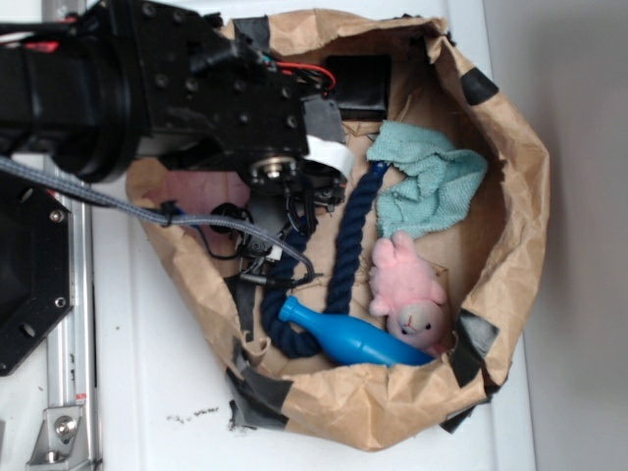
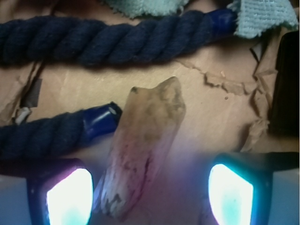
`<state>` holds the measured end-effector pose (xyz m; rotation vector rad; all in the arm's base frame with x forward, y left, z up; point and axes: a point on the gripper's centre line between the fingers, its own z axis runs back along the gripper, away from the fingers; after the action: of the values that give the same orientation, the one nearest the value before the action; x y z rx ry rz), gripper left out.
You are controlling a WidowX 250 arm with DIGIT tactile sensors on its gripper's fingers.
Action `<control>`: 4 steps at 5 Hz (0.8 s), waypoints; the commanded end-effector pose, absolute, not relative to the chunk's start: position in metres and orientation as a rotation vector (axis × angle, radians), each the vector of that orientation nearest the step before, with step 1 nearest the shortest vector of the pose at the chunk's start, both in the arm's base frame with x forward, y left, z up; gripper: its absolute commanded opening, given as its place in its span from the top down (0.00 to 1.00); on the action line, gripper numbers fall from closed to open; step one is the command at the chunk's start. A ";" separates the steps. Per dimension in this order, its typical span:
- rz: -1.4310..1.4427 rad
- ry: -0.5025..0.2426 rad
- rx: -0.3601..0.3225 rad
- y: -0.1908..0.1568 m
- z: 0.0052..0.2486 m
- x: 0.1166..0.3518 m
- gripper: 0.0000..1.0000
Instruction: Grab the wood chip.
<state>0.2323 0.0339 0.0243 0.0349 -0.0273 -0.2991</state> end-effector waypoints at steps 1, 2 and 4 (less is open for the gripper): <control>-0.274 -0.059 0.051 0.033 0.009 0.240 1.00; -0.261 -0.077 0.050 0.035 0.014 0.232 1.00; -0.248 -0.065 0.064 0.037 0.016 0.231 1.00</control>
<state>0.2293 0.0359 0.0137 0.0572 -0.0561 -0.2545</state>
